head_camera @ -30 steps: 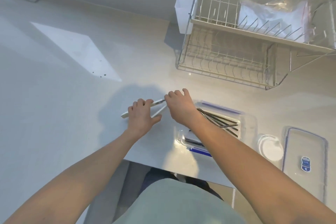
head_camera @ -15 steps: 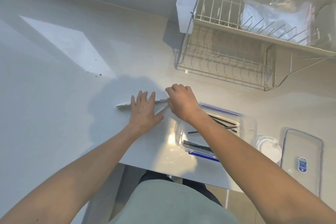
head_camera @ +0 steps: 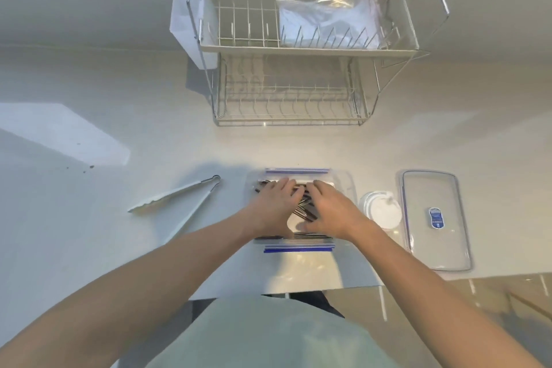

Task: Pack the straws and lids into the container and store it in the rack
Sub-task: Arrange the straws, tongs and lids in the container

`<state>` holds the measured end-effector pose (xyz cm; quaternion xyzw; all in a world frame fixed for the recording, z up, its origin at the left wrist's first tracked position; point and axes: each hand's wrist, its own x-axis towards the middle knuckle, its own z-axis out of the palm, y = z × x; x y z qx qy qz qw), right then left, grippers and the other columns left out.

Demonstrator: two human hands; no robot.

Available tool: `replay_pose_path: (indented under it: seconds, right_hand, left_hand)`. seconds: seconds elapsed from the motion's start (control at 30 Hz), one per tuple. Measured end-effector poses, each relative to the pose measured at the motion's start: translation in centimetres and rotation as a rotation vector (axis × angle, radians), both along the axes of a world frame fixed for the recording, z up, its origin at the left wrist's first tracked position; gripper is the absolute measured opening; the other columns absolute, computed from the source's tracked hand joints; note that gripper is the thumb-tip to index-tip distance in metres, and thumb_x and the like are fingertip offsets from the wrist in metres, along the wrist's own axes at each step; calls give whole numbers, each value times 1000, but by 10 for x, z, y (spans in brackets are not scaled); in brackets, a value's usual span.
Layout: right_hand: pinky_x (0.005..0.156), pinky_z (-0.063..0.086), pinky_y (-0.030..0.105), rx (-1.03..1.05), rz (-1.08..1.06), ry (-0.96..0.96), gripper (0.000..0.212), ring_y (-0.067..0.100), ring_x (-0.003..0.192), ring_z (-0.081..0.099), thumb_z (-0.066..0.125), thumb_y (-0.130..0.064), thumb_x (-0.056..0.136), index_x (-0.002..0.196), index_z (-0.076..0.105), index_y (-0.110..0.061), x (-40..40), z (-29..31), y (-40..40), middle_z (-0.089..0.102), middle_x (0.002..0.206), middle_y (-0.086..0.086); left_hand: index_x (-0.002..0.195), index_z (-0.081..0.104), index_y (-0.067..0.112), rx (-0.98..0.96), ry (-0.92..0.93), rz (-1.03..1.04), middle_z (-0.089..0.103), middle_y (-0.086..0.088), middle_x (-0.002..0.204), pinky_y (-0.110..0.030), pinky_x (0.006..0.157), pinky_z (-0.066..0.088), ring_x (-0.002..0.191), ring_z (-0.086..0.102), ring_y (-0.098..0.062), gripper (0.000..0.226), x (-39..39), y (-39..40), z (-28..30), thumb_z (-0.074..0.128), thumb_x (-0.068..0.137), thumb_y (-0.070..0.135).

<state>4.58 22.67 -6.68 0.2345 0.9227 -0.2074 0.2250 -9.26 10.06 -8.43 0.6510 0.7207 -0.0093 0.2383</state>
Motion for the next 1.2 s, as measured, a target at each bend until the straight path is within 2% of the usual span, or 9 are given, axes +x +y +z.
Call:
replay_pose_path:
  seconds: [0.1, 0.17, 0.3, 0.4, 0.57, 0.67, 0.9, 1.07, 1.2]
  right_hand:
    - [120, 30, 44, 57, 83, -119, 121, 34, 149, 27, 84, -59, 63, 155, 24, -8, 3, -10, -4, 30, 158, 16]
    - [122, 25, 48, 109, 123, -163, 130, 34, 151, 22, 86, -61, 61, 158, 16, -9, 2, -15, -6, 26, 160, 16]
    - [115, 31, 49, 282, 246, -226, 129, 33, 138, 38, 85, -63, 61, 156, 17, -8, 0, -25, -7, 38, 148, 13]
    - [109, 36, 47, 355, 296, -231, 110, 30, 127, 45, 84, -58, 64, 147, 31, -7, -3, -29, -9, 44, 138, 11]
    - [91, 43, 39, 292, 262, -165, 45, 30, 113, 56, 64, -25, 88, 129, 49, -10, -5, -31, -12, 57, 127, 11]
    - [81, 46, 38, 236, 234, -153, 30, 31, 109, 60, 54, -13, 94, 123, 53, -8, 1, -33, -12, 60, 122, 12]
    - [76, 38, 35, 186, 241, -121, 20, 30, 107, 60, 56, -26, 92, 107, 61, -13, 2, -25, -9, 64, 113, 9]
    - [71, 42, 33, -4, -17, -2, 28, 24, 94, 64, 65, -46, 83, 101, 58, -25, 4, 8, 12, 68, 99, -4]
    - [77, 53, 33, -396, -365, 243, 31, 13, 84, 66, 72, -57, 80, 93, 69, -29, 13, 34, 29, 70, 88, -7]
  left_hand:
    - [160, 11, 11, -140, 89, 8, 18, -22, 164, -55, 121, 20, 152, 17, -38, 131, 9, 2, -11, 81, 63, 65]
    - [160, 9, 11, -154, 103, 31, 21, -18, 163, -56, 120, 22, 151, 20, -37, 135, 12, 5, -16, 84, 60, 65]
    - [153, 23, 8, -158, 215, 18, 40, -11, 148, -58, 112, 30, 135, 40, -31, 129, 17, 7, -19, 88, 54, 60]
    - [145, 35, 7, -145, 236, 15, 45, -11, 140, -50, 106, 36, 125, 46, -31, 111, 21, 8, -19, 87, 59, 53]
    - [127, 49, 10, -123, 152, 74, 57, -9, 126, -35, 82, 40, 110, 55, -29, 51, 27, 11, -19, 68, 82, 24]
    - [119, 54, 8, -125, 110, 103, 61, -12, 120, -36, 76, 43, 106, 58, -30, 29, 29, 8, -21, 55, 91, 11]
    - [110, 60, 8, -101, -3, 172, 60, -13, 115, -34, 71, 36, 107, 57, -31, 21, 29, 4, -23, 57, 92, 17]
    - [99, 47, 14, -94, -245, 360, 64, -12, 101, -36, 70, 42, 93, 61, -35, 10, 20, -5, -19, 53, 95, 22]
    - [92, 42, 17, -85, -415, 385, 57, -4, 85, -37, 67, 41, 81, 56, -31, 13, 12, -7, -7, 55, 93, 18]
